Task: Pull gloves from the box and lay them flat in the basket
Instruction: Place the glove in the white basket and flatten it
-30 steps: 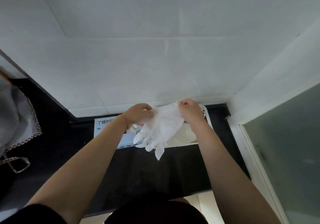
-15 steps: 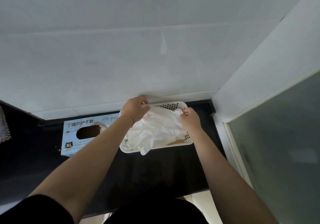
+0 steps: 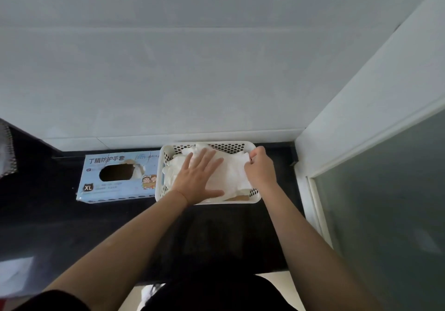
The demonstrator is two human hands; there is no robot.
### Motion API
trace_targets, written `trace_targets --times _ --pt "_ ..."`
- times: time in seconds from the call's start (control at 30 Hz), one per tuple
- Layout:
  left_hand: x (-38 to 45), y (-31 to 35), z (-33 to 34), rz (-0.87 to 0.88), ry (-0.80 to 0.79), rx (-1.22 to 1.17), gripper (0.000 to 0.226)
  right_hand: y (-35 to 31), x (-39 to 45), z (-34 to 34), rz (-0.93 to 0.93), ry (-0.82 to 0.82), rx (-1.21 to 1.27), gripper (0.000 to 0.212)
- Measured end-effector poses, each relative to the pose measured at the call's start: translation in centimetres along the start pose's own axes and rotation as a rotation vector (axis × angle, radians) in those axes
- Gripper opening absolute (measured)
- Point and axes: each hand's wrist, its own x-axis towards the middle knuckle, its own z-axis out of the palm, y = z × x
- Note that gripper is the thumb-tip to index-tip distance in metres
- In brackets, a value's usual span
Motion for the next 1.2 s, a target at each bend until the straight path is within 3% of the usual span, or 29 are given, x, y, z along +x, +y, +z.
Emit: trace_targets --times 0.33,0.67,0.8,0.97,1.07,1.2 --pt "-0.3 -3.7 0.2 0.020 -0.045 0.145 0.124 -0.1 0.0 1.1 -0.106 0.060 -0.299 0.025" --pt "-1.5 -6.1 -0.4 0.039 -0.056 0.066 0.123 -1.6 -0.7 1.7 -0.156 0.080 -0.569 0.042" --pt "-2.7 -7.3 -1.2 0.059 -0.051 0.019 0.118 -3.3 -1.3 2.9 -0.127 0.179 -0.747 0.033" --pt "-4.8 -9.6 -3.2 -0.034 0.107 -0.139 0.085 -8.0 -2.4 6.6 -0.180 0.205 -0.668 0.027" --pt "-7.4 -13.8 -3.4 -0.122 0.131 -0.198 0.091 -11.9 -3.5 10.0 -0.336 0.152 -0.562 0.015" --pt "-11.0 -19.3 -2.9 -0.211 0.011 -0.134 0.108 -16.2 -5.0 15.2 -0.478 0.010 -0.475 0.015"
